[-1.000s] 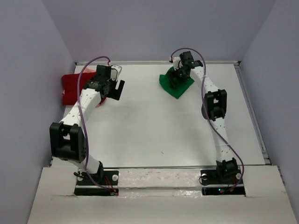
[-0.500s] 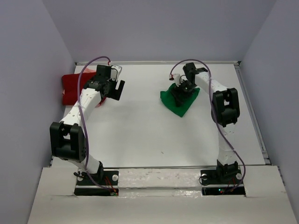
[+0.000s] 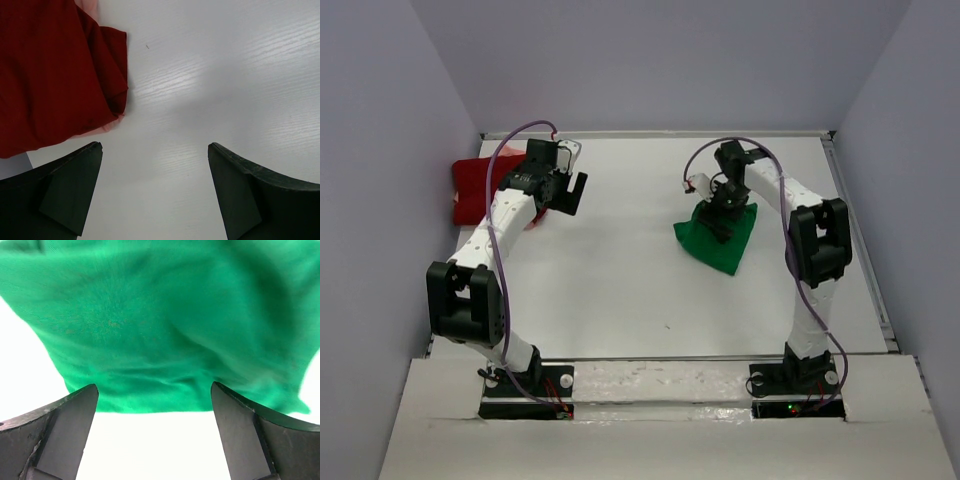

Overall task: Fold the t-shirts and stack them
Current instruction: Fold the long partially folded tshirt into a neat square

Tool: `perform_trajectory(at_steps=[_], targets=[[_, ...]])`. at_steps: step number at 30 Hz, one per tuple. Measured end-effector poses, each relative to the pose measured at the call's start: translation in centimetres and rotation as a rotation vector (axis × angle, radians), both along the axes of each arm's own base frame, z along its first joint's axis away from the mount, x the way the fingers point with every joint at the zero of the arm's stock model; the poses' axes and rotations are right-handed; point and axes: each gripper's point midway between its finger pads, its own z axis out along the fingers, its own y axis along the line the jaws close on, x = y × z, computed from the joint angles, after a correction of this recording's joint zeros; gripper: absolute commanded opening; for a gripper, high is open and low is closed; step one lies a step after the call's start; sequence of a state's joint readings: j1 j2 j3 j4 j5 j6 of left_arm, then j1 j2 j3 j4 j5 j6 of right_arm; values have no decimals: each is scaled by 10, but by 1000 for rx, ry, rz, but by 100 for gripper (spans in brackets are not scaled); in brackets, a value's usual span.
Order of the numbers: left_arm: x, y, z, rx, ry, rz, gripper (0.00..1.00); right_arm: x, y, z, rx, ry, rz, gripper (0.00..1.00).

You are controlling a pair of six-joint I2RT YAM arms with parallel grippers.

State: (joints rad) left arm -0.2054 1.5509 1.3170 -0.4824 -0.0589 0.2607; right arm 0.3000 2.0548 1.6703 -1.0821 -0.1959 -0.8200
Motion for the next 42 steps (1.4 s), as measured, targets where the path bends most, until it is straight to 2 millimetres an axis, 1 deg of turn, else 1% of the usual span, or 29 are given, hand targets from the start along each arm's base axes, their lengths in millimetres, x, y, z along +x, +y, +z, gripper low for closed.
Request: perform_trajectory(at_steps=[2, 5, 8, 10, 12, 14, 16, 18, 19, 22, 25, 33, 38, 42], targets=[[0, 0, 0, -1, 1, -1, 99, 10, 7, 18, 33, -41, 10, 100], [0, -1, 1, -3, 0, -2, 99, 31, 17, 63, 88, -161, 21, 100], [2, -2, 5, -8, -7, -6, 99, 41, 16, 101, 114, -263, 13, 100], [3, -3, 8, -13, -12, -9, 99, 44, 10, 115, 102, -307, -9, 100], [3, -4, 8, -18, -13, -14, 99, 46, 0, 118, 73, -322, -48, 100], [3, -6, 8, -24, -11, -19, 99, 50, -14, 109, 41, -317, -110, 100], [2, -6, 8, -27, -11, -22, 99, 48, -32, 89, 0, -283, -181, 100], [2, -7, 8, -29, -11, -24, 99, 41, -50, 62, -54, -236, -253, 100], [2, -8, 8, -35, -9, -29, 99, 34, -62, 44, -96, -194, -293, 100], [2, -12, 8, -47, -7, -42, 99, 29, -75, 19, -157, -150, -354, 100], [1, -15, 8, -57, -5, -55, 99, 35, -82, 1, -205, -150, -406, 100], [0, -23, 8, -69, -2, -77, 99, 53, -97, -21, -275, -190, -482, 100], [0, -24, 8, -71, -3, -80, 99, 65, -99, -21, -288, -199, -494, 100], [-1, -24, 10, -71, -7, -80, 99, 84, -95, -20, -271, -219, -499, 100]])
